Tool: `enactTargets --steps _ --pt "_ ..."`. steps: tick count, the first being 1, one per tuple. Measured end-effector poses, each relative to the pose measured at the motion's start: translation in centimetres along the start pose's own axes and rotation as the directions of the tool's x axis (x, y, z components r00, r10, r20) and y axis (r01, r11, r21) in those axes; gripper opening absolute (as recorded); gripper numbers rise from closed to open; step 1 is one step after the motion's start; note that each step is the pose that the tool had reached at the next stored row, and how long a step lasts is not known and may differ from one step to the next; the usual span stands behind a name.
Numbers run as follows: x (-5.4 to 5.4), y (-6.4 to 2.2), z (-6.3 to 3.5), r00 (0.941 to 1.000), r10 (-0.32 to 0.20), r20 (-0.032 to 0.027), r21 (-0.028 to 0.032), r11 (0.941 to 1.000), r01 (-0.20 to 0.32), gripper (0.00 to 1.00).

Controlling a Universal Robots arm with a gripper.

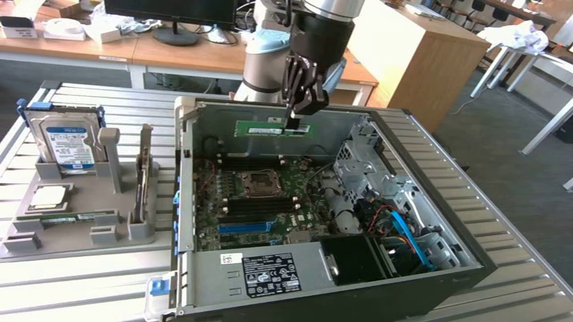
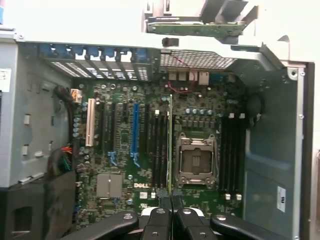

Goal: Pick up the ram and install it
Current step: 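Pick up the ram and move it above insertion slot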

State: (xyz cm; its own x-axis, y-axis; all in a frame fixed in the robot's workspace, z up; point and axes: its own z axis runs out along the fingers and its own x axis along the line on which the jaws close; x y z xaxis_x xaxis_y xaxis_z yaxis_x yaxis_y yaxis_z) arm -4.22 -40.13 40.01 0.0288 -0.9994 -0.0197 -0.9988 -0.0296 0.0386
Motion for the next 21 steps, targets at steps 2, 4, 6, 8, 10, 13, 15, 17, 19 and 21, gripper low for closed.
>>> enactTargets --steps 2,4,6,8,10,13,15,17,19,21 --pt "-0.3 -0.01 0.01 1.0 0.0 -0.0002 0.0 1.0 0.0 0.11" --pt "-0.3 -0.01 0.01 1.0 0.0 -0.0001 0.0 1.0 0.0 0.11" --pt "-0.3 -0.01 0.01 1.0 0.0 -0.0001 0.0 1.0 0.0 0.11" --pt "-0.3 -0.01 0.07 1.0 0.0 0.0002 0.0001 1.0 0.0 0.11" --pt "-0.3 -0.02 0.27 1.0 0.0 -0.0001 0.0004 1.0 0.0 0.11" --pt "-0.3 -0.04 0.7 1.0 0.0 -0.0002 0.0011 1.0 0.0 0.11" --pt "-0.3 -0.05 0.96 1.0 0.0 0.0 0.0014 1.0 0.0 0.11" --pt "-0.3 -0.05 1.18 1.0 0.0 -0.0002 0.0016 1.0 0.0 0.11" --pt "-0.3 -0.06 1.41 1.0 0.0 -0.0002 0.0017 1.0 0.0 0.11" --pt "-0.3 -0.07 1.68 1.0 0.0 -0.0002 0.0019 1.0 0.0 0.11"
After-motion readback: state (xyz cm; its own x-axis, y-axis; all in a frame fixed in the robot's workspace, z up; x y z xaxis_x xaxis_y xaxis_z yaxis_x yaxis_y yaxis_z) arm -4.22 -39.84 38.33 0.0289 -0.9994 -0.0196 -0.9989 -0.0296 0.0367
